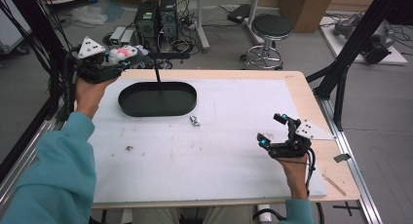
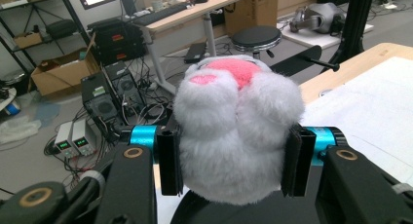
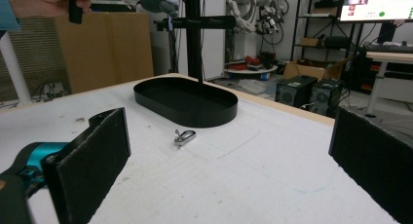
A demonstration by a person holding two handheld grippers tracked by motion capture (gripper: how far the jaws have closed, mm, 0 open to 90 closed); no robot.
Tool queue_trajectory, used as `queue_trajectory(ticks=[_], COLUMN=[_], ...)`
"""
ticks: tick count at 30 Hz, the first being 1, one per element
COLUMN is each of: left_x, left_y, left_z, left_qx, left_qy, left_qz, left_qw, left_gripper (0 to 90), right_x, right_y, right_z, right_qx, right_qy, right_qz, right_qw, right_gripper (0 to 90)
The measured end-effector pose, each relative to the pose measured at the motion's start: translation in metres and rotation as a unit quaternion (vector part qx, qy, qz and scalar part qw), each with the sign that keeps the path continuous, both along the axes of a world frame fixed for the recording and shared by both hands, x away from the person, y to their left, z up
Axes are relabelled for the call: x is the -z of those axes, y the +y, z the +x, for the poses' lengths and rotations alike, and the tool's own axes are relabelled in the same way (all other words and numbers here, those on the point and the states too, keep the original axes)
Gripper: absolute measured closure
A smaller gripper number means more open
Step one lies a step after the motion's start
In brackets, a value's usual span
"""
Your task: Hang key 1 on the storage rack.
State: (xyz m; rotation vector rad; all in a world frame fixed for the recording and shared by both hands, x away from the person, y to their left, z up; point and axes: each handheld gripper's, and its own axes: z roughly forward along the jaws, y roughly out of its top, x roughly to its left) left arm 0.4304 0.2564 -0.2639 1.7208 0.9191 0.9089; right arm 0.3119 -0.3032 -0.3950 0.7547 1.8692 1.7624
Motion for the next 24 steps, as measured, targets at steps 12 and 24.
queue_trajectory(ticks=[12,24], left_x=[0.001,0.014], left_y=[0.0,0.006], left_z=[0.004,0.002], left_qx=[-0.013,-0.025], left_qy=[0.0,0.009], left_qz=[0.005,0.007], left_qw=[0.9999,0.9996], left_gripper=[53.7,53.7], right_x=[0.0,0.0], right_y=[0.0,0.0], right_z=[0.001,0.001], right_qx=[-0.002,-0.005], right_qy=[-0.002,0.0], right_qz=[0.0,0.002], right_qw=[1.0,1.0], right_gripper=[0.6,0.7])
